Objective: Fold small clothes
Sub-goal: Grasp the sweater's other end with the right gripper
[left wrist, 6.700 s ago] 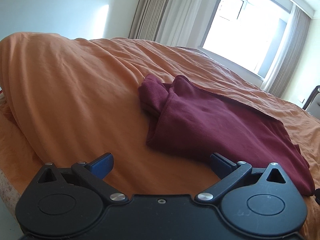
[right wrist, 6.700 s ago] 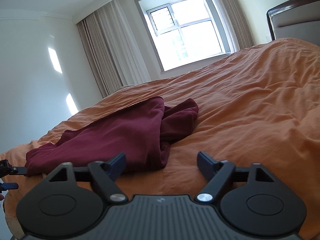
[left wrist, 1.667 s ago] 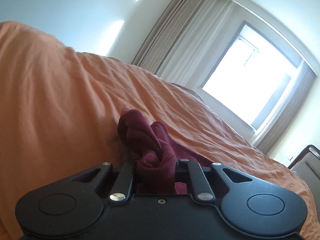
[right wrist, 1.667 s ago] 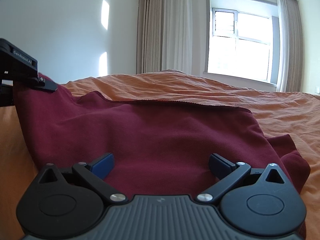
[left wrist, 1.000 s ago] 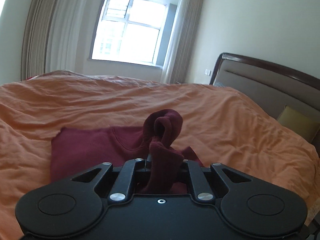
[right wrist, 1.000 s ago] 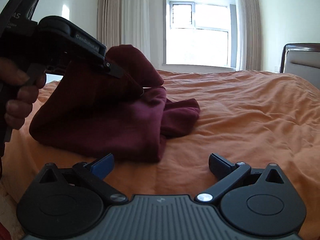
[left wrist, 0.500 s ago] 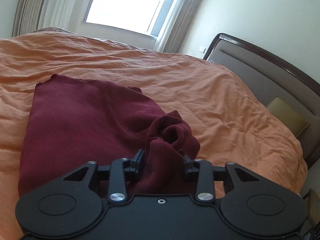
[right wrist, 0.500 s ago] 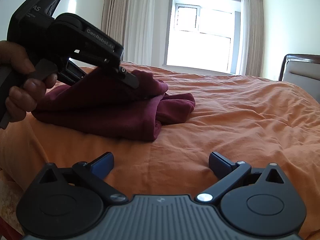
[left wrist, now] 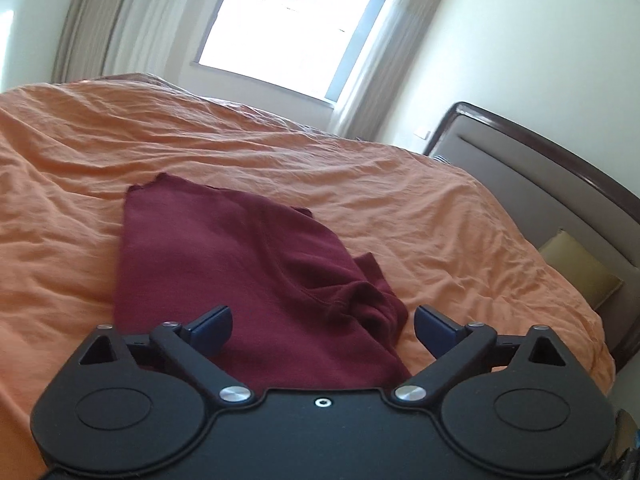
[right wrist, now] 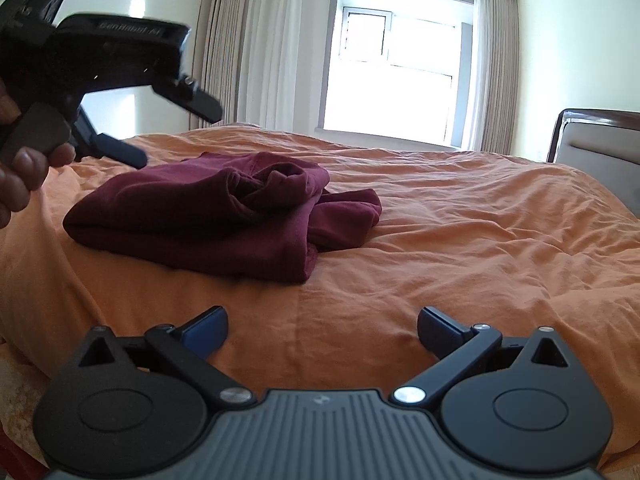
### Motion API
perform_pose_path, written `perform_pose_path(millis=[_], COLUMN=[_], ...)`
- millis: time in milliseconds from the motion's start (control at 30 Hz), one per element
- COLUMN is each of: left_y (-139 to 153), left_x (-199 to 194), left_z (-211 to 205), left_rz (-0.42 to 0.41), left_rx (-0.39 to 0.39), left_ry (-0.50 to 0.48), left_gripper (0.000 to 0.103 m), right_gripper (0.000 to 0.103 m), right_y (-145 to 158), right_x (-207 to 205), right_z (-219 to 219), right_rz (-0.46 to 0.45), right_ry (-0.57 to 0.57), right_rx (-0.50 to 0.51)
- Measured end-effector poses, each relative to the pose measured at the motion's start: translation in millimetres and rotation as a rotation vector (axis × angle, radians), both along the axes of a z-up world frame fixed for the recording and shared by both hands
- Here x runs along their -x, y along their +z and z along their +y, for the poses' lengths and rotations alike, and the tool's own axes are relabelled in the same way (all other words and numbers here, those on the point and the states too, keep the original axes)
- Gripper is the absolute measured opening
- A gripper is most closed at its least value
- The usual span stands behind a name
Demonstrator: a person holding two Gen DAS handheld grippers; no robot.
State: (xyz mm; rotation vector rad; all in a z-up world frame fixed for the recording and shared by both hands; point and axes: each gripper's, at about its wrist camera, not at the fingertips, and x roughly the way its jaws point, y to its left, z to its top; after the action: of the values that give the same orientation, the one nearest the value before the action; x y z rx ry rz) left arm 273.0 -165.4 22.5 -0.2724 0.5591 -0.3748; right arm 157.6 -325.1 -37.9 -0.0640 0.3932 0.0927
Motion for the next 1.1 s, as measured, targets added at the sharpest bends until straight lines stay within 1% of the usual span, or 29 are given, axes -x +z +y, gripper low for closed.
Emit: perform_pose_path(millis=[67, 133, 233, 333, 367, 467, 533, 567, 633, 767, 900, 967, 1000, 1033, 1067, 1100], left_y=[1, -2, -10, -21, -24, -34, -39, -40, -40, -38, -39, -39, -39, -39, -39, -39], left_x=[5, 8, 7, 9, 9, 10, 11, 12, 11, 12, 11, 12, 11, 11, 11, 11], left_z=[12, 27, 45, 62, 66, 74, 76, 76, 74, 73, 72, 72, 72, 72, 71, 71], left_rz=[-0.013, -0.011, 0.017, 0.052, 0.061, 0.101, 0.112, 0.112, 0.112, 0.116, 0.114, 0.114, 0.115, 0.115, 0.116, 0.117], left_rx=[-0.023, -0.043, -0.073, -0.075, -0.070, -0.047, -0.033, -0.033, -0.042, -0.048, -0.052, -0.055, -0.055, -0.054, -0.055, -0.055], left_ry=[0.063, 0.132, 0.209, 0.264, 0.273, 0.287, 0.288, 0.288, 0.286, 0.280, 0.279, 0.280, 0.280, 0.279, 0.278, 0.277], left_gripper=[0.102, 0.102, 0.102, 0.102, 0.102, 0.102, 0.102, 0.102, 0.102, 0.102, 0.102, 0.102, 0.102, 0.102, 0.102, 0.102], right_gripper=[0.103, 0.103, 0.103, 0.103, 0.102, 0.092, 0.082, 0.079, 0.067, 0.062, 0.062, 0.052, 0.029, 0.010, 0.009, 0.005], right_y=[4, 10, 21, 34, 39, 51, 57, 60, 63, 63, 58, 55, 53, 52, 51, 51], right_x=[3, 4, -2, -17, -24, -46, -64, -73, -90, -114, -125, -126, -126, -125, -122, -118], right_z=[-2, -5, -7, -8, -9, -13, -14, -14, -13, -10, 0, 4, 6, 7, 9, 11], right_rz=[-0.023, -0.054, -0.087, -0.108, -0.118, -0.128, -0.117, -0.103, -0.069, -0.005, 0.043, 0.043, 0.043, 0.041, 0.029, 0.011], right_ry=[-0.002, 0.001, 0.037, 0.071, 0.088, 0.138, 0.142, 0.138, 0.132, 0.162, 0.213, 0.217, 0.225, 0.228, 0.223, 0.223], right_rx=[-0.027, -0.056, -0.078, -0.091, -0.106, -0.142, -0.156, -0.158, -0.152, -0.123, -0.077, -0.052, -0.039, -0.024, -0.004, 0.017])
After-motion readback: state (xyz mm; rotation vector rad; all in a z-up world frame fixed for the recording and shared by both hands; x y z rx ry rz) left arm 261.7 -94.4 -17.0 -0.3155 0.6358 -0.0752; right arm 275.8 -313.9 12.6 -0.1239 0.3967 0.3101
